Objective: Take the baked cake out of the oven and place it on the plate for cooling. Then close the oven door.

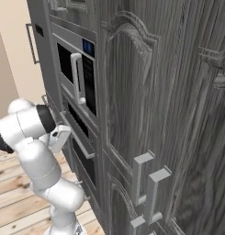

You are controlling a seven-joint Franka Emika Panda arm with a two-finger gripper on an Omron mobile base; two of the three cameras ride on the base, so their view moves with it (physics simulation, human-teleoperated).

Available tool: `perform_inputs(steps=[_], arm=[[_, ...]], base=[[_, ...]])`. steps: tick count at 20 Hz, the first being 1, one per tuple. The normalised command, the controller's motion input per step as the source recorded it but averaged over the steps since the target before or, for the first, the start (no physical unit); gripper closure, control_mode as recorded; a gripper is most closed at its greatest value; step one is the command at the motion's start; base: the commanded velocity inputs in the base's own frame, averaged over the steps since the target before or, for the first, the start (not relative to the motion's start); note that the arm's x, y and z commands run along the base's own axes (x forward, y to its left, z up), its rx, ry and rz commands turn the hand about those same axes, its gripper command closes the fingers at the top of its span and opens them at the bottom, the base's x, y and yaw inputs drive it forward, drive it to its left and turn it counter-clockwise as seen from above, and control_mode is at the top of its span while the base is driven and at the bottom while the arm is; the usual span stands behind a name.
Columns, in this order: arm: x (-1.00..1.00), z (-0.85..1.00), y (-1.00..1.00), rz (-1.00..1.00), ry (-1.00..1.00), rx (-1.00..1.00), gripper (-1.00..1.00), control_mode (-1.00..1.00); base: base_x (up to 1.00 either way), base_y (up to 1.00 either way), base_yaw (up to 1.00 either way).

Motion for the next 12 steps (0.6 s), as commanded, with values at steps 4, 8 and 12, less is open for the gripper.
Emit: perform_inputs(steps=[4,8,12], arm=[[0.29,-0.24,0.00,0.00,0.00,-0.08,-1.00,-1.00],[0.32,-0.17,0.00,0.00,0.00,-0.06,-1.00,-1.00],[0.33,-0.15,-0.01,0.00,0.00,-0.04,-1.00,-1.00]], base=[[0.00,0.00,0.00],[0.00,0.00,0.00],[0.00,0.00,0.00]])
